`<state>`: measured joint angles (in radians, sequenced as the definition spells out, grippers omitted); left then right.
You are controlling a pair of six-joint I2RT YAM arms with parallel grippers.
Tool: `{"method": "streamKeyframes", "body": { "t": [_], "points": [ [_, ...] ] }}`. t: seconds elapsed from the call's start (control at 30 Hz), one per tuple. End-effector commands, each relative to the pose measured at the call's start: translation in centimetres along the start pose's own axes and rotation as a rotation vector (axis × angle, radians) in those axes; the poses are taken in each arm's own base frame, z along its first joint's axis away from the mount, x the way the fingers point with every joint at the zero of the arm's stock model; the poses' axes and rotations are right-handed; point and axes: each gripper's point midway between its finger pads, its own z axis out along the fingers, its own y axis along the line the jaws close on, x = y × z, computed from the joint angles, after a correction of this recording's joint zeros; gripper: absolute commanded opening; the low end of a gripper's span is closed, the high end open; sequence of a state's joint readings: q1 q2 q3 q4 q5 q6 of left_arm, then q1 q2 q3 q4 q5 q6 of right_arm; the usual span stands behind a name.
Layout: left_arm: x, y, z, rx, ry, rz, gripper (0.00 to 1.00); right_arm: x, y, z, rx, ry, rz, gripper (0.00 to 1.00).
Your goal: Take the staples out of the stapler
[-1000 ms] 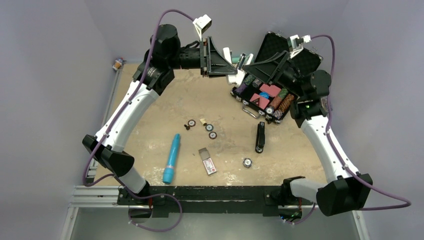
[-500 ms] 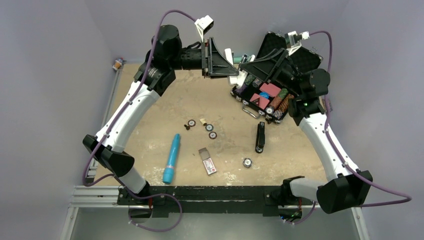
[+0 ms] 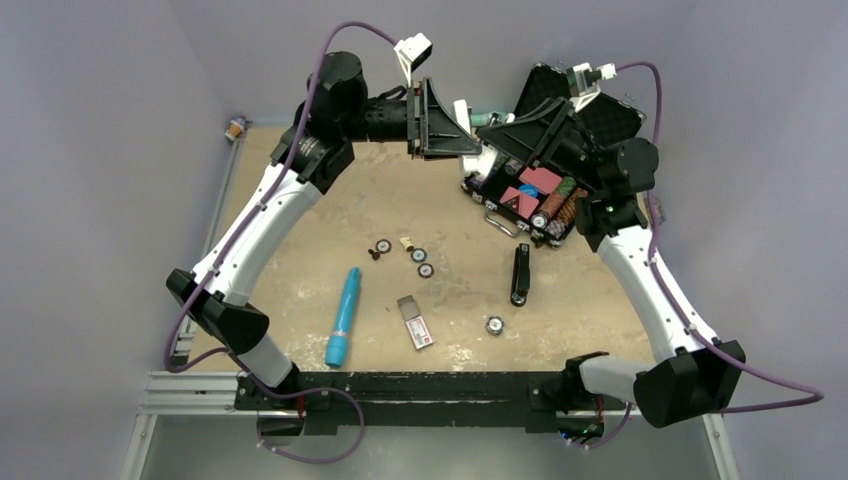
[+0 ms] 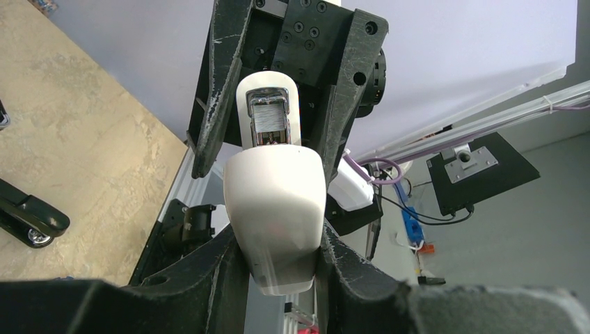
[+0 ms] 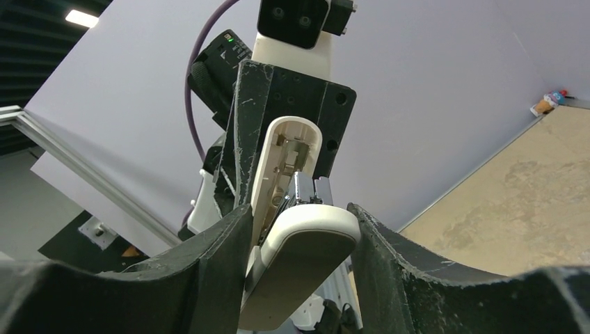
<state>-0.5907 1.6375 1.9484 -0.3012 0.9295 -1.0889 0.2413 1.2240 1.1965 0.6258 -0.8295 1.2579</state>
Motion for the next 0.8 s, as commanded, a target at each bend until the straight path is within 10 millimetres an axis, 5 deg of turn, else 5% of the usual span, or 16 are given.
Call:
{"method": "streamKeyframes", "body": {
  "t": [0.0, 0.17, 0.23, 0.3, 0.47, 0.77],
  "points": [
    [-0.5, -1.9, -0.4, 0.038, -0.030, 0.073, 0.00, -0.2, 1.2, 0.1, -0.036, -0.009, -0.035, 0.54],
    [-0.4, -1.7, -0.4, 0.030, -0.034, 0.075, 0.00, 0.1, 1.0, 0.1, -0.031, -0.002, -0.031, 0.35],
    [-0.4, -1.5, -0.4, 0.027, -0.034, 0.072, 0.00, 0.2, 1.0, 0.1, -0.029, -0.001, -0.029, 0.23],
    [-0.3, -1.4, -0.4, 0.022, -0.037, 0.070, 0.00, 0.2, 0.7, 0.1, -0.020, 0.001, -0.023, 0.00],
    [-0.1, -1.3, -0.6, 0.011, -0.039, 0.072, 0.01, 0.5, 0.6, 0.0, -0.012, 0.006, -0.022, 0.00],
    [0.9, 0.5, -1.2, -0.065, -0.043, 0.062, 0.39, 0.8, -0.4, -0.4, 0.064, 0.012, -0.044, 0.00]
  ]
}}
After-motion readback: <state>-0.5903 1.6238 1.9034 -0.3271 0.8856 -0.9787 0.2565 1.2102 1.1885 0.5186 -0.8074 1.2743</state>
